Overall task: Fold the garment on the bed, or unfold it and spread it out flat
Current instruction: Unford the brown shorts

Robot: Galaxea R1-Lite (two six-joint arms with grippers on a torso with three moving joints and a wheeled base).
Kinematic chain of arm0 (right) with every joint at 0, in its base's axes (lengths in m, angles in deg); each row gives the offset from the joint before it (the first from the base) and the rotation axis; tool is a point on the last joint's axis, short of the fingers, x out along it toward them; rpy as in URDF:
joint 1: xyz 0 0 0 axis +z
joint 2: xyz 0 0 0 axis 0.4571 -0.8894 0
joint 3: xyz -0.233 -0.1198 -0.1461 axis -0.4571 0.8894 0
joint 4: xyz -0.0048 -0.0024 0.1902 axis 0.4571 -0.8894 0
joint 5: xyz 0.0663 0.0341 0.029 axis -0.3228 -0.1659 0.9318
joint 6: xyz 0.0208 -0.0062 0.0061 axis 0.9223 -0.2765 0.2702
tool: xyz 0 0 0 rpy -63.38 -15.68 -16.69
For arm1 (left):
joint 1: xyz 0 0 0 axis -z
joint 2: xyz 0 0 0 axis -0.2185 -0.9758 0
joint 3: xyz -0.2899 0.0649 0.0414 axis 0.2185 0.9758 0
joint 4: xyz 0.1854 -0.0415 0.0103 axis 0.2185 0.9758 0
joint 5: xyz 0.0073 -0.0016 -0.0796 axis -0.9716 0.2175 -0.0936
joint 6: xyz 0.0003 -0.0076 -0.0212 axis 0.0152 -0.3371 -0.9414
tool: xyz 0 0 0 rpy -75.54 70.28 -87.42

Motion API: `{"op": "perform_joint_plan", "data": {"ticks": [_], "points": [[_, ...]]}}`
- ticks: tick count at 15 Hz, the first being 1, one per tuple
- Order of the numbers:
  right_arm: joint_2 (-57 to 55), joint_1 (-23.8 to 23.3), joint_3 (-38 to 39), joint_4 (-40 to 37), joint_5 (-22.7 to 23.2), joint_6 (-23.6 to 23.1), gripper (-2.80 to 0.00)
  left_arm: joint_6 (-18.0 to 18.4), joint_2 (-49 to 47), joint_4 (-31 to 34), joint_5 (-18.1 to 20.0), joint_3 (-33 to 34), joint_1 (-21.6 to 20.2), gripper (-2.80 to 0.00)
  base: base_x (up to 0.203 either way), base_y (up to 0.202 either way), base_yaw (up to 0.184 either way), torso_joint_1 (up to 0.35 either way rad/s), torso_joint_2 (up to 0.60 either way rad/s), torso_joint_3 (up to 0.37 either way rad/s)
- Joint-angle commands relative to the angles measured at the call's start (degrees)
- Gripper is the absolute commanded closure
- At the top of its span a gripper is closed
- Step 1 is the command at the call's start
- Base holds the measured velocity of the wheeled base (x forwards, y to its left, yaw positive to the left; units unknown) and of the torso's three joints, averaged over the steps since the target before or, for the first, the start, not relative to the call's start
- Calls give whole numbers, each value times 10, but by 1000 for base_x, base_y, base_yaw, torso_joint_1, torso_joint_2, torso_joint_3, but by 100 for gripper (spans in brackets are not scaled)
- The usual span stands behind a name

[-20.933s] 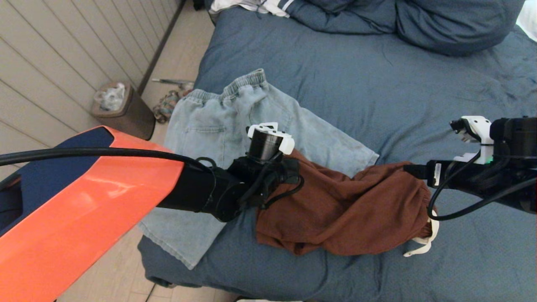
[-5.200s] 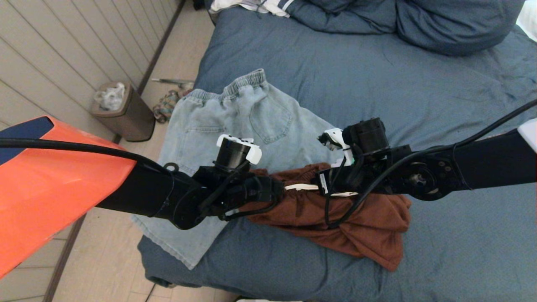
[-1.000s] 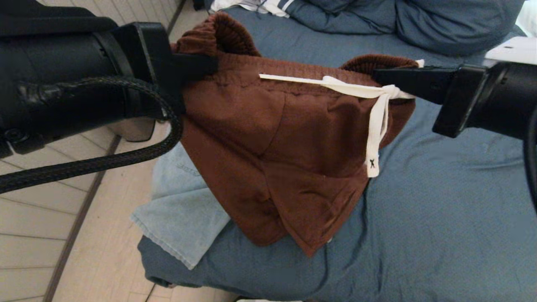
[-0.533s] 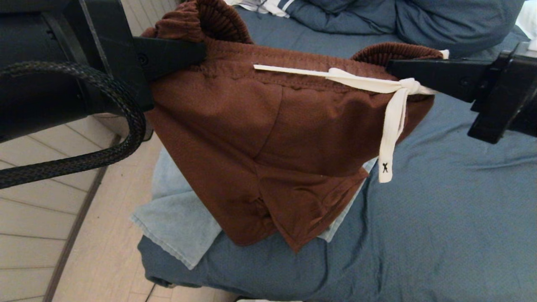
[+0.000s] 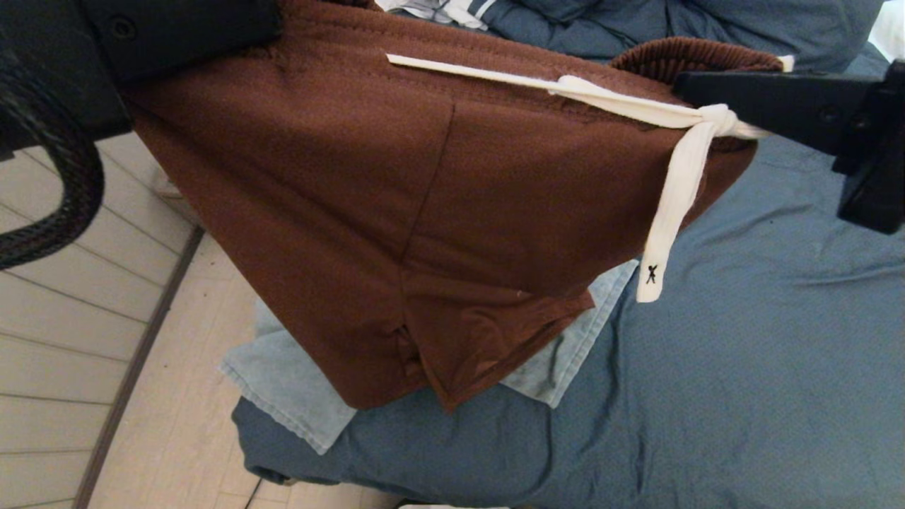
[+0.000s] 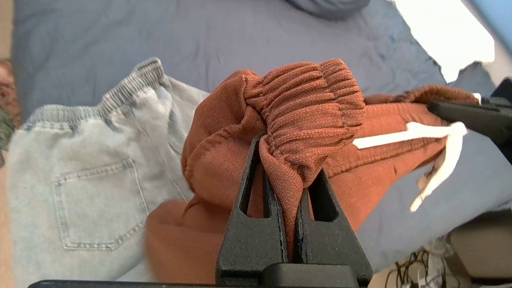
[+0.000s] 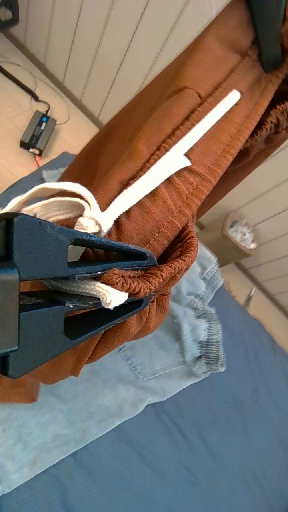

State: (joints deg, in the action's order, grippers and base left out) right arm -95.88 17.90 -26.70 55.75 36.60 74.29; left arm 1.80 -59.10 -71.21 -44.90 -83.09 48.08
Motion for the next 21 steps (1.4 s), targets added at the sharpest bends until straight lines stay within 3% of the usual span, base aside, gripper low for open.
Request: {"op": "perform_joint_plan", "data": {"ticks": [1, 7, 9, 12, 14, 19, 21], "points": [[10, 11, 0, 0, -3, 0, 0, 3, 20, -3, -3, -3, 2, 0, 0, 0, 0, 0, 0, 0], [-33, -5, -6, 0, -14, 0, 0, 12, -9, -7, -1, -10, -1, 0, 0, 0, 0, 0, 0, 0], [-72, -49, -17, -1, -35, 0, 0, -12, -68, -11, 5, -13, -30, 0, 0, 0, 0, 0, 0, 0], [-148, -144, -39, 3, -42, 1, 0, -59, -180, -15, 45, -46, -94, 0, 0, 0, 0, 0, 0, 0], [-194, -202, -62, 8, -38, 3, 0, -78, -279, -26, 65, -110, -139, 0, 0, 0, 0, 0, 0, 0], [-293, -257, -118, 10, -42, 6, 0, -91, -516, -36, 72, -356, -218, 0, 0, 0, 0, 0, 0, 0], [-341, -271, -147, 21, -42, 7, 0, -90, -572, -51, 64, -395, -249, 0, 0, 0, 0, 0, 0, 0]]}}
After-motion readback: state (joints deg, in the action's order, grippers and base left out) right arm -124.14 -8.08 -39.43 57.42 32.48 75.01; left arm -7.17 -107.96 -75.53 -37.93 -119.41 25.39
